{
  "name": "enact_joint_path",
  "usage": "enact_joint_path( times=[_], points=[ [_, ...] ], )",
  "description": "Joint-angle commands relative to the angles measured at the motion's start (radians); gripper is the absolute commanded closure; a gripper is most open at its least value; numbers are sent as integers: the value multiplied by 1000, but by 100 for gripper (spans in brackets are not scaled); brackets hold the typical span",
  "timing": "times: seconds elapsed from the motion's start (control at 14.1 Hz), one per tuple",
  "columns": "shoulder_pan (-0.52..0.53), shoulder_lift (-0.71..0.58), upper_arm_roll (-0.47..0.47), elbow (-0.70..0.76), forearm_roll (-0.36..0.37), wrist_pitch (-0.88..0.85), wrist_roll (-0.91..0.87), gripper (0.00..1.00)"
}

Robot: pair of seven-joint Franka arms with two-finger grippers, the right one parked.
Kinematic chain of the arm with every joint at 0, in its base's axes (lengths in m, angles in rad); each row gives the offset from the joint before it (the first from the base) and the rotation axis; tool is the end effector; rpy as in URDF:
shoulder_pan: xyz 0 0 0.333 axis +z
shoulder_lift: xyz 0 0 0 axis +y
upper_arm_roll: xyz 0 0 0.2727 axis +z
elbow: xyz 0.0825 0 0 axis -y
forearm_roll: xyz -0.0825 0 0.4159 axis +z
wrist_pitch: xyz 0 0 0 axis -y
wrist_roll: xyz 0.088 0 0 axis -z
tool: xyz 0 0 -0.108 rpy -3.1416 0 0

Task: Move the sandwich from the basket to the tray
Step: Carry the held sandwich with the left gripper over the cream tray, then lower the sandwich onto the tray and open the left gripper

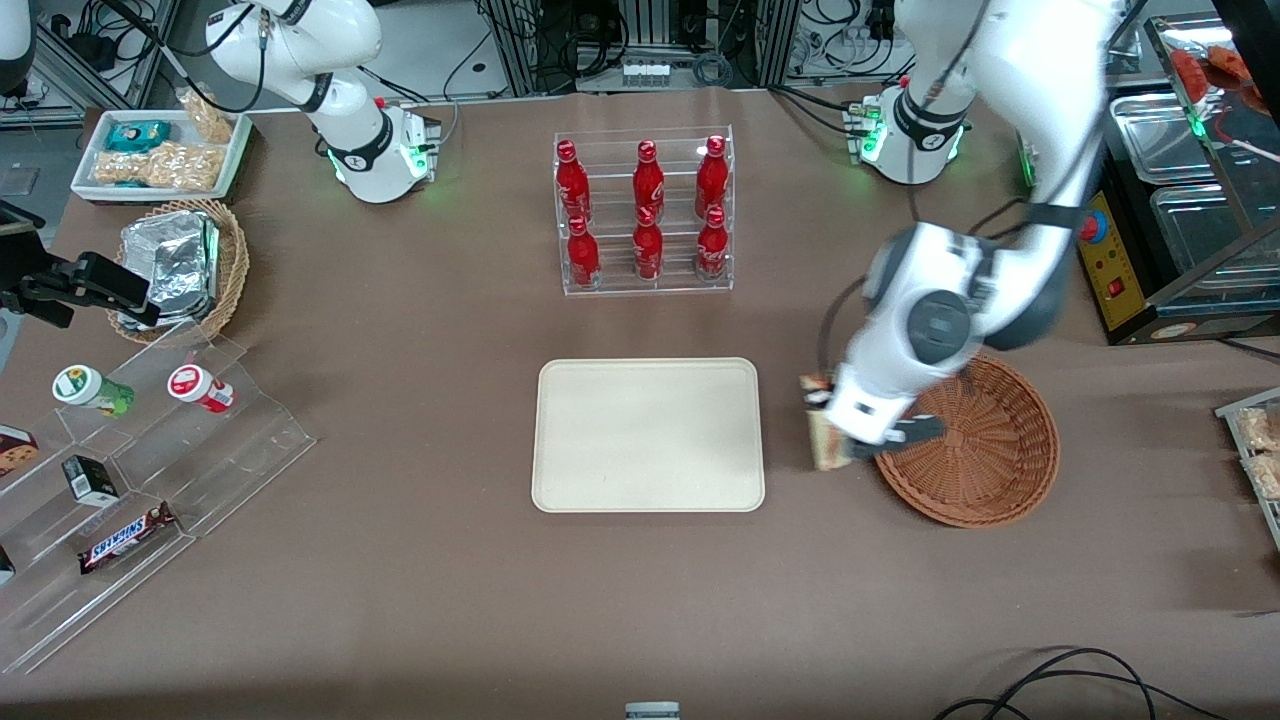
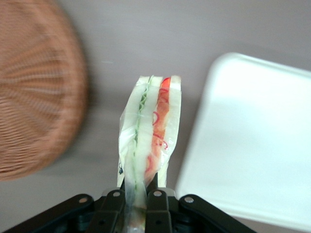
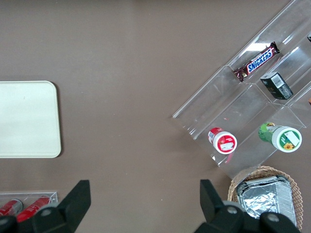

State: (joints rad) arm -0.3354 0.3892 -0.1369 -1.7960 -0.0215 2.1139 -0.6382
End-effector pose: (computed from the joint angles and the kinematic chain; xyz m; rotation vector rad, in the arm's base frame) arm 0.5777 -0.2926 0.2699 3.1008 0.2892 -0.1476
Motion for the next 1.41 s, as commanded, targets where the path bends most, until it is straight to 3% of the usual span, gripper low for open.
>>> enact_joint_path(
  times=[0.0,0.57,0.92,1.06,1.13,1.2,1.34],
  points=[
    [-115,126,14,185,17,-3,-56,100],
    [-286,382,14,489,11,15,-202,100],
    [-320,453,19,541,17,58,-250,96],
    [-321,456,19,526,17,83,-265,81],
    [-324,453,19,521,17,84,-280,49],
    [-324,442,19,521,21,81,-284,0],
    [-321,395,22,514,23,52,-284,0]
  ],
)
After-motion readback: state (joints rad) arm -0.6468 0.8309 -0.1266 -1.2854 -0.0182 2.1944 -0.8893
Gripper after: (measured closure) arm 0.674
